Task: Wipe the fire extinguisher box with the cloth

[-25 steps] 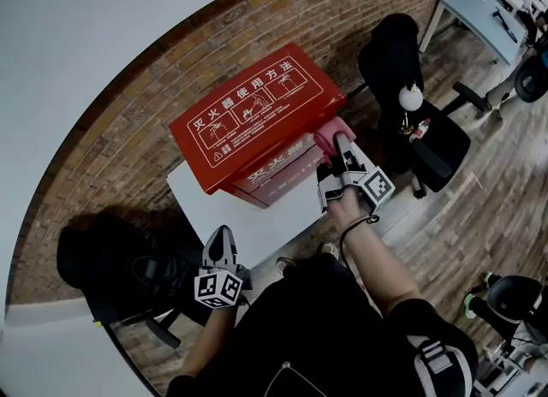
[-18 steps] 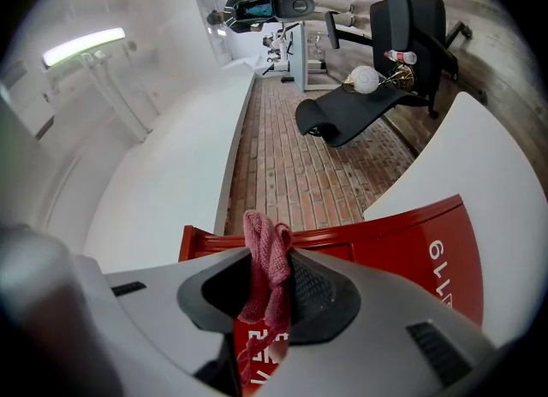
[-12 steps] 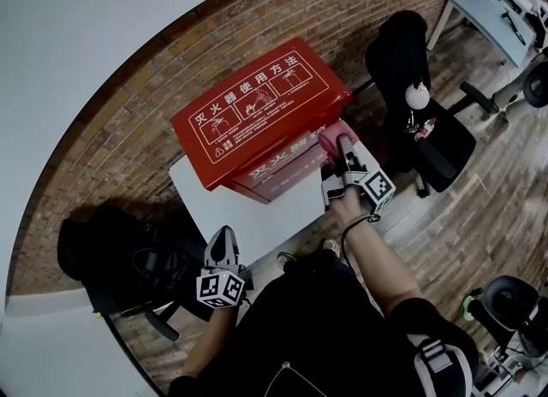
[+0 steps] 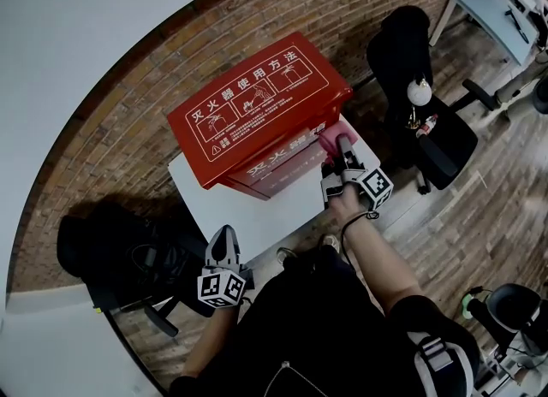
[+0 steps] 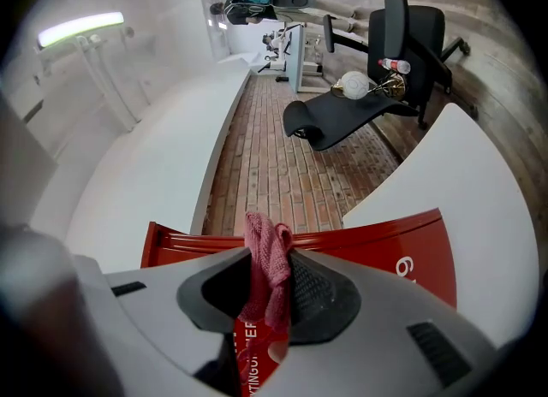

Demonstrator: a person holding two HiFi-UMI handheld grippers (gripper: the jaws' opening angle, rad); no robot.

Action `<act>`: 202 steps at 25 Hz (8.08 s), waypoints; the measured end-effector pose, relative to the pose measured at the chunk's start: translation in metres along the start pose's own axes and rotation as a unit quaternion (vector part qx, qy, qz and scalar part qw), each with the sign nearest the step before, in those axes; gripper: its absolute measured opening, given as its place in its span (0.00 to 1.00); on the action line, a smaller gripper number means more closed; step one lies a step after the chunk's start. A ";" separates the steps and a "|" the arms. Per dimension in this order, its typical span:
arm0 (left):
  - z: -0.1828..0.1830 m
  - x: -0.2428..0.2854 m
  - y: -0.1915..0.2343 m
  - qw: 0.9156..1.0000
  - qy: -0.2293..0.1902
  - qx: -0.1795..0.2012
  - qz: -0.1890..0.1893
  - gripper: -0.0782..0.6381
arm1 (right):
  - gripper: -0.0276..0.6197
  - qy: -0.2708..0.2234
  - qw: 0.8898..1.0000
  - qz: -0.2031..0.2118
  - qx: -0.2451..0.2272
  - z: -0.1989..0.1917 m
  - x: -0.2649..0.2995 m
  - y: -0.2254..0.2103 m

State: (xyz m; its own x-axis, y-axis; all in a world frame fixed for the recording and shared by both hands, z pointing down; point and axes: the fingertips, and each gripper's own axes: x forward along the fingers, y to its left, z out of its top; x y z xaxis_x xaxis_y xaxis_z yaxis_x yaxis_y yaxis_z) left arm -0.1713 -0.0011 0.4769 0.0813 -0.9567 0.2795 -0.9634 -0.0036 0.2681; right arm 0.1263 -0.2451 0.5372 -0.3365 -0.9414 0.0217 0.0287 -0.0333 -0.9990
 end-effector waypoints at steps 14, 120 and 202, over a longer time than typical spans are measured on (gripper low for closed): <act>-0.013 0.000 0.005 1.000 0.011 -0.003 0.014 0.14 | 0.22 -0.001 0.999 -0.031 -0.007 0.000 0.001 -0.034; -0.073 -0.029 0.050 0.994 0.072 -0.016 0.082 0.14 | 0.22 0.008 0.947 -0.296 -0.125 0.015 0.017 -0.320; -0.069 -0.036 0.040 0.999 0.047 -0.017 0.016 0.14 | 0.22 0.019 0.990 -0.143 0.000 -0.056 -0.004 -0.166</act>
State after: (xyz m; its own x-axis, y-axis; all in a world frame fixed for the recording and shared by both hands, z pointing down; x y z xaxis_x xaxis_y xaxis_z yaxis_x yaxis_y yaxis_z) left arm -0.1954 0.0534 0.5417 0.0758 -0.9246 0.3732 -0.9569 0.0378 0.2879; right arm 0.0701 -0.2169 0.7009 -0.3653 -0.8804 0.3023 -0.0732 -0.2965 -0.9522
